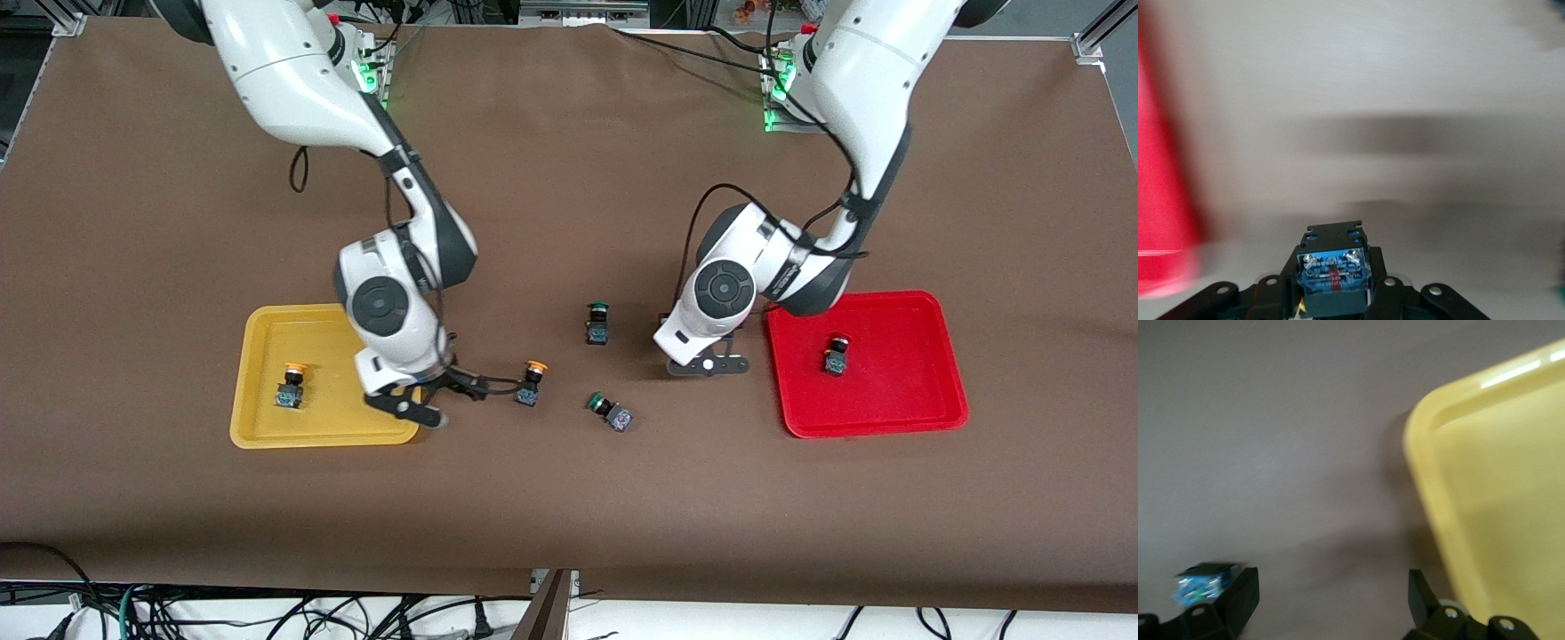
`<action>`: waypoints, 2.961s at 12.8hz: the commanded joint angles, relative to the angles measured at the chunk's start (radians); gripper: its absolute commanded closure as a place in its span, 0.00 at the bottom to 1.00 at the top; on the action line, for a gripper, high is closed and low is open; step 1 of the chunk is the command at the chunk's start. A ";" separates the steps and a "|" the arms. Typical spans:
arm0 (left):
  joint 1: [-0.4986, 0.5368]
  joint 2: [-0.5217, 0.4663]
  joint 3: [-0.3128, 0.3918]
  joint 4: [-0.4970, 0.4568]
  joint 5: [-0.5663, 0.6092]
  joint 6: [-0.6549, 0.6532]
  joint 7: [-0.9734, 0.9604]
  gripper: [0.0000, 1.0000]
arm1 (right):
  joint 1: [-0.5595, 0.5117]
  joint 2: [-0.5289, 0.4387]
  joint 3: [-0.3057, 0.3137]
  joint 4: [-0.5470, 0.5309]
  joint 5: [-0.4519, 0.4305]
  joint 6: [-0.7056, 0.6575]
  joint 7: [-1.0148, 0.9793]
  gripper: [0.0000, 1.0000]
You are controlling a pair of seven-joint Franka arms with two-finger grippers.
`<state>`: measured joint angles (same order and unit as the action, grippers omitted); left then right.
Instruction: Place red and yellow buttons in trays
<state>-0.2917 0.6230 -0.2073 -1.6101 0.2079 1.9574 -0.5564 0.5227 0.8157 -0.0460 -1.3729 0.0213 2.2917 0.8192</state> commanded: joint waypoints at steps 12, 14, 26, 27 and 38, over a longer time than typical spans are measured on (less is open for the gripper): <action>0.515 0.086 -0.007 0.015 0.150 0.121 1.082 0.80 | 0.137 0.230 -0.029 0.245 -0.077 0.057 0.196 0.86; 0.516 0.090 -0.007 0.004 0.143 0.136 1.086 0.70 | 0.132 0.217 -0.031 0.247 -0.077 0.043 0.177 1.00; 0.503 -0.146 -0.066 0.192 -0.102 -0.272 0.991 0.00 | -0.246 0.023 -0.014 0.143 0.025 -0.396 -0.564 1.00; 0.503 -0.167 -0.079 0.249 -0.102 -0.379 0.936 0.00 | -0.251 0.025 -0.014 0.114 0.025 -0.378 -0.566 1.00; 0.249 -0.575 0.216 -0.003 -0.195 -0.298 0.534 0.00 | -0.257 -0.216 -0.072 0.070 0.011 -0.550 -0.668 0.00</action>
<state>-0.0146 0.2314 -0.0334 -1.3547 0.0528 1.5352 0.0593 0.2734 0.6833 -0.0984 -1.2908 0.0329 1.8280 0.2117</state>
